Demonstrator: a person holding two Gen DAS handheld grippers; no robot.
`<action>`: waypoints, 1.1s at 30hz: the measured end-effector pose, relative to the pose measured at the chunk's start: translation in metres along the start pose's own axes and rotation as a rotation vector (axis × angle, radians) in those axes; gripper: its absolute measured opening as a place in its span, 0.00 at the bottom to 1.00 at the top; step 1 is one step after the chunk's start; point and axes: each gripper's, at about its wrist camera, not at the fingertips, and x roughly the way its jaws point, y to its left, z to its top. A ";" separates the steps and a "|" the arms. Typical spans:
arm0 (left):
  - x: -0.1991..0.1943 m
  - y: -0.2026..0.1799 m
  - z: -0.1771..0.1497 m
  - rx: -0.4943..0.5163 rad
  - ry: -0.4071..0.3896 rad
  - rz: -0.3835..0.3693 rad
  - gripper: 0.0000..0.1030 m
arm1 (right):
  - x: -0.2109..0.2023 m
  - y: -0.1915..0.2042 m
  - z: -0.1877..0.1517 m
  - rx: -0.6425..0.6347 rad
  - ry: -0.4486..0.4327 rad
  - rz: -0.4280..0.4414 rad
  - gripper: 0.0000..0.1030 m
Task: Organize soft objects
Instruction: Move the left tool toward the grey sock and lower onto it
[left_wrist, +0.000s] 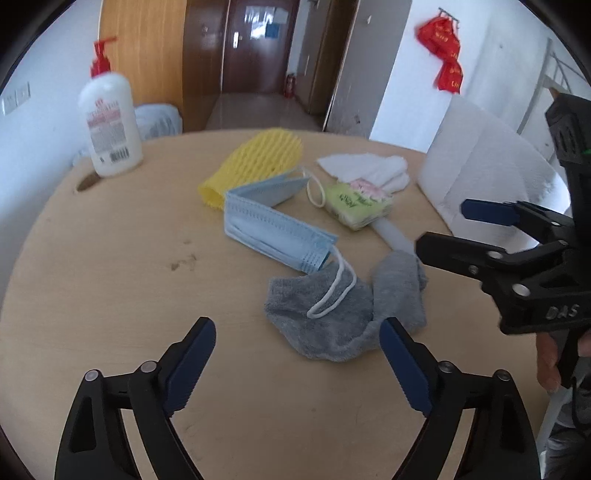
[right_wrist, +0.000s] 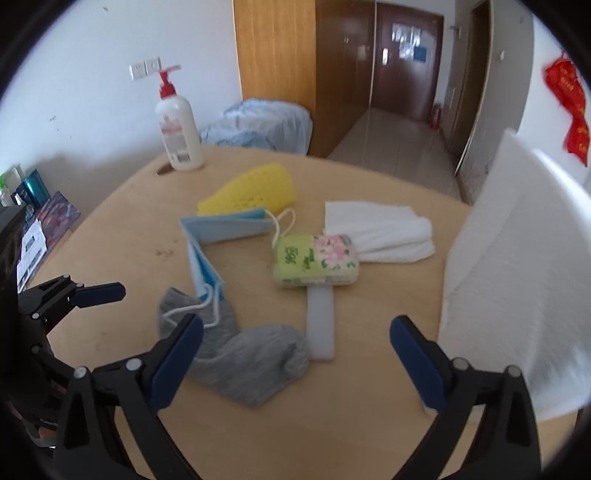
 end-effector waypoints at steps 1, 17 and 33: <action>0.004 0.000 0.002 -0.008 0.013 -0.005 0.84 | 0.008 -0.003 0.002 -0.004 0.021 0.011 0.97; 0.027 -0.016 0.005 0.049 0.066 0.031 0.50 | 0.061 -0.016 0.010 -0.053 0.150 0.000 0.76; 0.026 -0.024 0.002 0.089 0.089 0.007 0.08 | 0.066 -0.019 0.010 -0.045 0.186 -0.020 0.25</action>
